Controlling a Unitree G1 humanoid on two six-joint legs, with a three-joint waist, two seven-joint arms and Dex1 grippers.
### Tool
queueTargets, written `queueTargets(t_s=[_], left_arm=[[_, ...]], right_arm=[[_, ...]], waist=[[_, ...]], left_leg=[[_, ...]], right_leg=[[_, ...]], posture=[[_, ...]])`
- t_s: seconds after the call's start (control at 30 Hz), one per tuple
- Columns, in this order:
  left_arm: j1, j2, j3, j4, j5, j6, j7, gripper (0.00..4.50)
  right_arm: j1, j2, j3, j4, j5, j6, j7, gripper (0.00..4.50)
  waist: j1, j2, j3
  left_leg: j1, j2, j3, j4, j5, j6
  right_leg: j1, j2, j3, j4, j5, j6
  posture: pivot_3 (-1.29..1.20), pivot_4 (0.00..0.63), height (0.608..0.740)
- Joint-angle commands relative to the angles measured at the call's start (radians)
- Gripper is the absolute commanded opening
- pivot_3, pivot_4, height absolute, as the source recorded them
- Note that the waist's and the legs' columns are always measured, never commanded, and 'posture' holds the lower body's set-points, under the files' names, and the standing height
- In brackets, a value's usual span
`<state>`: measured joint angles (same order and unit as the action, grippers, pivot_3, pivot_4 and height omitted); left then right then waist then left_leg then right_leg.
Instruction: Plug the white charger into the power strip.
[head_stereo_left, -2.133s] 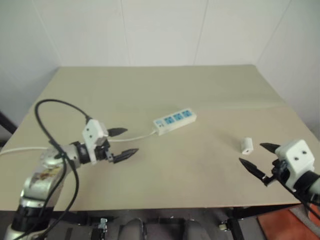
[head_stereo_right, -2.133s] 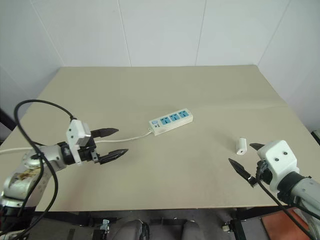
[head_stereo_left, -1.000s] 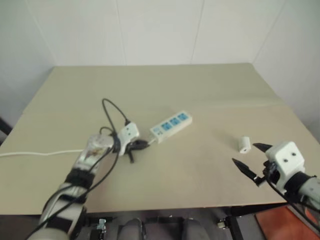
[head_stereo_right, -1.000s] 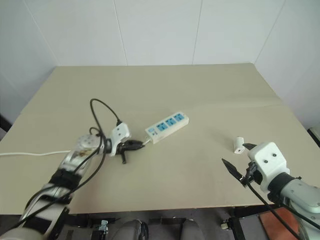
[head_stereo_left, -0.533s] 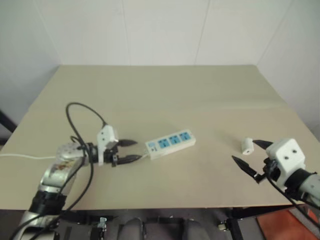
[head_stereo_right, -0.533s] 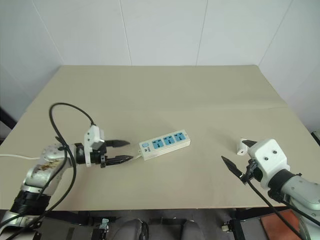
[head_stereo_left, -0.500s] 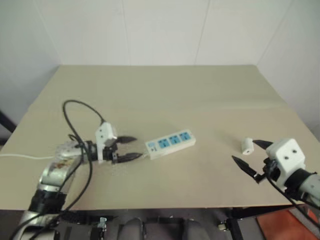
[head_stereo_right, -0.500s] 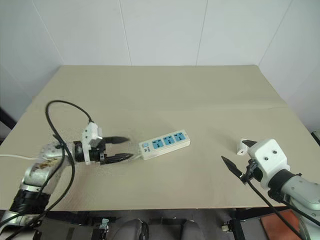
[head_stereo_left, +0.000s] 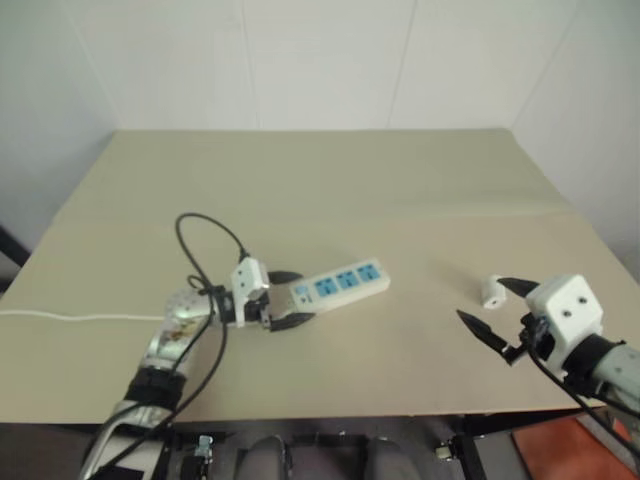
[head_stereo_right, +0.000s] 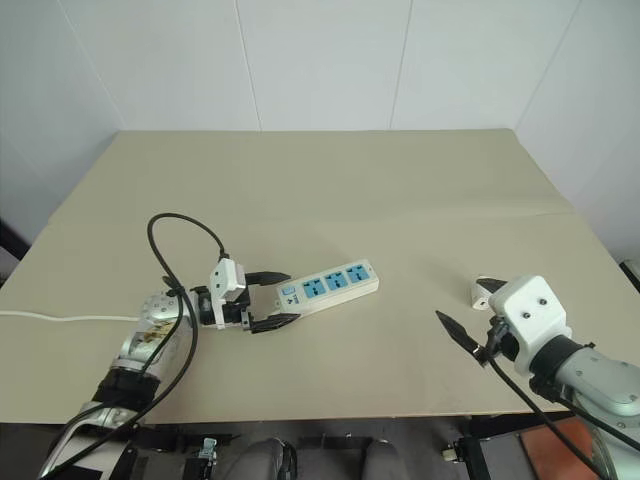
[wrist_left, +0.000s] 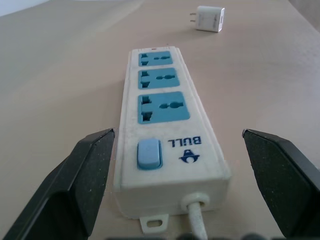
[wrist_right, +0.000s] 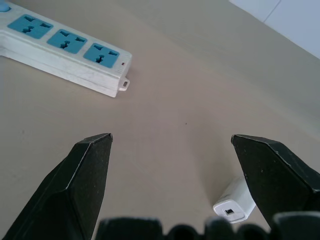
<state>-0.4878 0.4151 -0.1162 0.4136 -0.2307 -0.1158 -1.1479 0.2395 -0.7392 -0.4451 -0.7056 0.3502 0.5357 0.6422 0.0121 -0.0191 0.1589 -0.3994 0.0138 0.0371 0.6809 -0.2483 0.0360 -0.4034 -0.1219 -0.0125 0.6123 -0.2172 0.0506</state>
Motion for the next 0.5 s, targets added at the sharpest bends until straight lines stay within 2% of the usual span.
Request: queueTargets(t_s=[0.03,0.2,0.5], left_arm=[[-0.05,-0.028,-0.002,0.077,0.024,-0.086,0.004,4.47],[-0.087,-0.077,-0.002,0.167,0.047,-0.145,0.023,4.47],[-0.09,-0.123,-0.013,0.204,0.066,-0.167,0.033,4.47]], right_arm=[[-0.01,-0.015,-0.028,-0.027,0.017,0.006,0.006,4.5],[-0.006,-0.022,-0.032,-0.031,0.024,0.007,0.01,4.5],[-0.002,-0.026,-0.035,-0.035,0.031,0.007,0.007,4.5]], waist=[[0.001,0.0,0.0],[0.0,0.0,0.0],[0.004,0.0,0.0]], left_leg=[[0.0,0.0,0.0,0.0,0.0,0.0],[0.0,0.0,0.0,0.0,0.0,0.0],[0.0,0.0,-0.001,0.0,0.0,0.0]], right_leg=[[0.0,0.0,0.0,0.0,0.0,0.0],[0.0,0.0,0.0,0.0,0.0,0.0],[0.0,0.0,0.0,0.0,0.0,0.001]], posture=[[0.0,0.15,0.74],[0.0,0.15,0.74],[0.0,0.15,0.74]])
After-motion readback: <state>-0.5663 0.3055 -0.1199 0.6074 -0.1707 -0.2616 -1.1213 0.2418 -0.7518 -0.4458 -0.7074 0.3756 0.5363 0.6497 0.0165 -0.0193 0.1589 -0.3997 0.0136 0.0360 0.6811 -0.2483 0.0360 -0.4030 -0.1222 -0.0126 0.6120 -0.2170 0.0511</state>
